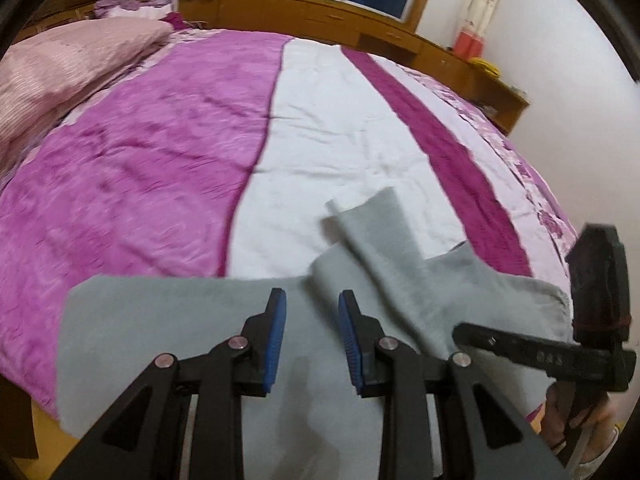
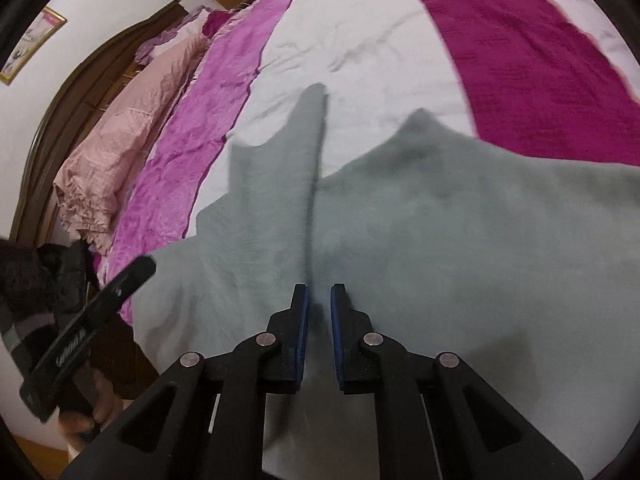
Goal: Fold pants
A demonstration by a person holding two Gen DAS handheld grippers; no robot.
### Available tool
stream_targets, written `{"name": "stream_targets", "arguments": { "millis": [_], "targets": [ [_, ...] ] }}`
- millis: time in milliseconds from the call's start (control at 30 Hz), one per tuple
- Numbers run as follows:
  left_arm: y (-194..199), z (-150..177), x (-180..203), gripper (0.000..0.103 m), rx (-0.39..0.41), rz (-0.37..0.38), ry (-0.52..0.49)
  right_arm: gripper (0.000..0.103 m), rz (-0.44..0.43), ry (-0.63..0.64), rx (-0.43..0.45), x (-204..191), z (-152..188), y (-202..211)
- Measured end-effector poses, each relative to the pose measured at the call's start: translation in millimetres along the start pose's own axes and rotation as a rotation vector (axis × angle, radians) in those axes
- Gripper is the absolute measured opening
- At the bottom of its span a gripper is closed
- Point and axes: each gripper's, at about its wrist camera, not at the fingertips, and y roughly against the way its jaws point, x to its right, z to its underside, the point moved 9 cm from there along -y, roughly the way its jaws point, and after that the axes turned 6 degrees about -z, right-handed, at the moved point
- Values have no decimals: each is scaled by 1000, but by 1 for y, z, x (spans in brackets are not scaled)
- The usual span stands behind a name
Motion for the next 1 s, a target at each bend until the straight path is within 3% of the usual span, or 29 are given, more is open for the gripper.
{"name": "stream_targets", "arguments": {
  "millis": [233, 433, 533, 867, 900, 967, 1000],
  "targets": [
    [-32, -28, 25, 28, -34, 60, 27, 12, 128, -5, 82, 49, 7, 70],
    [-67, -34, 32, 28, -79, 39, 52, 16, 276, -43, 109, 108, 23, 104],
    [-77, -32, 33, 28, -89, 36, 73, 16, 247, -73, 72, 126, 36, 91],
    [-103, -33, 43, 28, -106, 15, 84, 17, 191, -52, 129, 131, 38, 89],
    [-103, -34, 43, 26, -98, 21, 87, 17, 186, -51, 132, 131, 39, 89],
    [-99, -36, 43, 3, -70, 47, 93, 17, 184, -44, 134, 132, 39, 89],
    [-93, -38, 43, 3, -55, 60, 95, 17, 186, -39, 135, 132, 40, 89]
  ]
}}
